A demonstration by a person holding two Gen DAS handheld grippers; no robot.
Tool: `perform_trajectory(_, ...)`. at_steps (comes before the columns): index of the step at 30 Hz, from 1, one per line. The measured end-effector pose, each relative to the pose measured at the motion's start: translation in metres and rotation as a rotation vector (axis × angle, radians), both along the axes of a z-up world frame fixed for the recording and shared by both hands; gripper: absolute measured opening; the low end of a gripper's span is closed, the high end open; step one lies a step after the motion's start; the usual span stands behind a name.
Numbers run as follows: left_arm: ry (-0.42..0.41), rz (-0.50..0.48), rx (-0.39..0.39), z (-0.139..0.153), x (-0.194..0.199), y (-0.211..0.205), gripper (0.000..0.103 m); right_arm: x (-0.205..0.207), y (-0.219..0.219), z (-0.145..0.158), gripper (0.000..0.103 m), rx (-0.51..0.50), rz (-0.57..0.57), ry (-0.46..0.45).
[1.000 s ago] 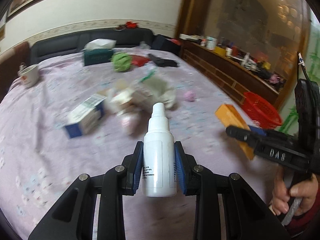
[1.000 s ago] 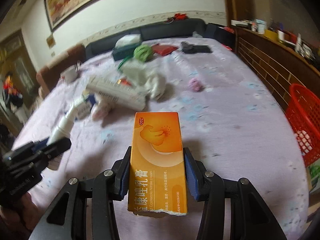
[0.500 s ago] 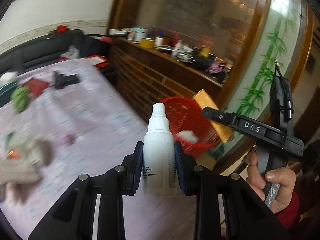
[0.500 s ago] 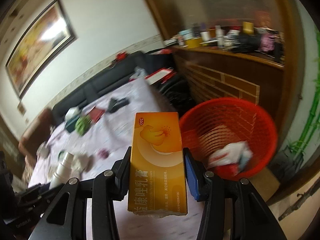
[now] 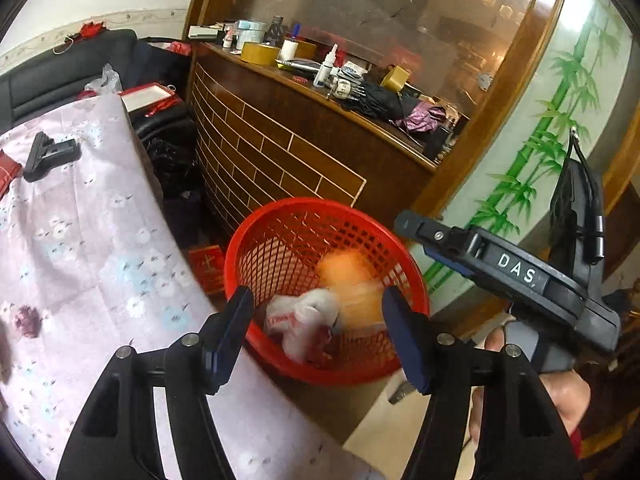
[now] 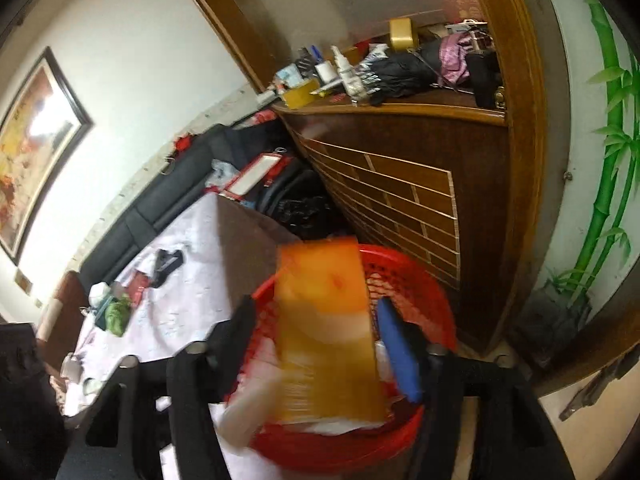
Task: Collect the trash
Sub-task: 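Carry both items to the red wastebasket and open both tools over it, then move both open tools back over the table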
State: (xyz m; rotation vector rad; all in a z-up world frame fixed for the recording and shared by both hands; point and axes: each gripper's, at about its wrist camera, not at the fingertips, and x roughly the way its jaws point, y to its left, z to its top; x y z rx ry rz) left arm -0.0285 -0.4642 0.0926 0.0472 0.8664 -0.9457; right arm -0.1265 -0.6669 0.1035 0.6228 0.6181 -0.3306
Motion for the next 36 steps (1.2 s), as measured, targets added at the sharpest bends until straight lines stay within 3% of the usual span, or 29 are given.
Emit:
perform_trajectory(6, -0.106, 0.051, 0.040, 0.012, -0.022, 0.066, 0.068, -0.019, 0.027, 0.006, 0.068, -0.028, 0.030, -0.048)
perform_trajectory(18, -0.085, 0.267, 0.071, -0.006, -0.044, 0.232, 0.068, 0.014, 0.187, -0.010, 0.068, -0.030, 0.351, -0.024)
perform_trajectory(28, -0.030, 0.492, 0.028, -0.021, -0.040, 0.369, 0.068, 0.037, 0.306, -0.039, 0.068, -0.085, 0.575, 0.065)
perform_trajectory(36, -0.101, 0.664, 0.130, -0.025, -0.014, 0.426, 0.068, 0.041, 0.352, -0.062, 0.068, -0.140, 0.651, 0.124)
